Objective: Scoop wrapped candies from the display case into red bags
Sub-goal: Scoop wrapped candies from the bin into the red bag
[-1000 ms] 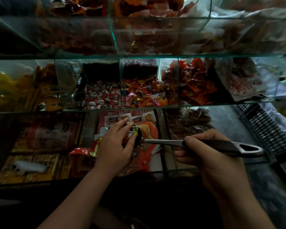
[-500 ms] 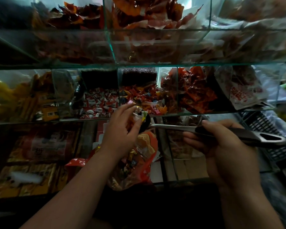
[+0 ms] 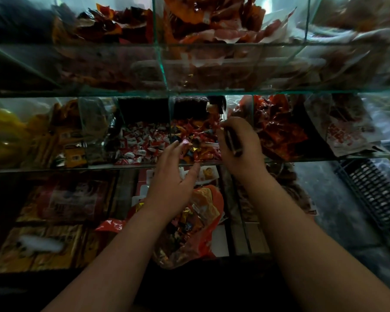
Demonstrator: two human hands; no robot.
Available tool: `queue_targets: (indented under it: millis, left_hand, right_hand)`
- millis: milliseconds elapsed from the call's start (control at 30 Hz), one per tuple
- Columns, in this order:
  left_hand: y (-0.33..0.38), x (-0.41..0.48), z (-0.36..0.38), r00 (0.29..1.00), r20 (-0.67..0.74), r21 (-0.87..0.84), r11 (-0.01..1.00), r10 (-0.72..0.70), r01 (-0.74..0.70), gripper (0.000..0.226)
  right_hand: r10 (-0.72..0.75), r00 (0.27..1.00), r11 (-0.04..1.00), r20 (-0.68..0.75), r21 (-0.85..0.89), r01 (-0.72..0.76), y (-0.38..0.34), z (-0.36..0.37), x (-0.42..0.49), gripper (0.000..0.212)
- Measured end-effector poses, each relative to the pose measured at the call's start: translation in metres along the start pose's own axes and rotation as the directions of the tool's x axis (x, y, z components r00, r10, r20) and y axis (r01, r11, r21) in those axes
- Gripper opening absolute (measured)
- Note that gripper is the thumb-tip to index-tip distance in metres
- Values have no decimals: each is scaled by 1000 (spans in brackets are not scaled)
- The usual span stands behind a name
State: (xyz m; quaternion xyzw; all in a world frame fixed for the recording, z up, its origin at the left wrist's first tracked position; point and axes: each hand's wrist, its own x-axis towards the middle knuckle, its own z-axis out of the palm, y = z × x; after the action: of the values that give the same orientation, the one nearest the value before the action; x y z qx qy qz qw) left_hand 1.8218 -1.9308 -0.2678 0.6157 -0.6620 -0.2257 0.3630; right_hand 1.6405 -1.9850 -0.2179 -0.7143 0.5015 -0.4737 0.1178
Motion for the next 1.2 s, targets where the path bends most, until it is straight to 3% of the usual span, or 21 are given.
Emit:
queue_targets:
  millis: [100,167,233,333,433,567,733,833,967,1133,1200]
  left_hand:
    - [0,3,-3,1000,9,-3,1000,1,-1,65]
    - [0,3,-4,1000,3,-2,1000,3,-3,63]
    - [3,3,-5,1000,-6,-9,1000,14,-14,61]
    - [11,1,-8,999,-27,-51,998,44,-45,51]
    - [13,-9,-17,998,-55,-75,996,41,-46,38]
    - [2,-33,-30,994,-109,-119,993,-11,-2,25]
    - [-7,-61,-38,988,-110,-261,962,-106,74,27]
    - [-11,-80,-42,990,-104,-252,965,-99,70,31]
    - [-23,-108,-38,993,-46,-80,991,-109,105,40]
    - [-32,-121,-26,995,-52,74,994,-80,83,33]
    - [-33,-120,-21,994,14,121,987,-105,103,41]
  right_hand:
    - [-57,982,977,180,-193,92,5,-2,2,26]
    - [-47,982,972,185,-217,88,-2,-6,-6,32]
    - [-85,989,979,120,-177,105,-13,-10,-18,25]
    - [-66,995,997,-76,-33,64,-36,-23,-40,8]
    - [83,978,975,-192,218,-40,-60,-43,-67,3]
    - [360,925,783,-121,578,-229,-94,-69,-101,7]
    - [445,894,603,52,720,-343,-112,-90,-118,21]
    - [425,899,609,107,701,-372,-110,-101,-118,13]
    - [378,907,701,183,584,-410,-101,-112,-121,10]
    - [380,861,850,338,238,-469,-99,-96,-123,18]
    - [395,834,876,385,116,-468,-91,-74,-123,7]
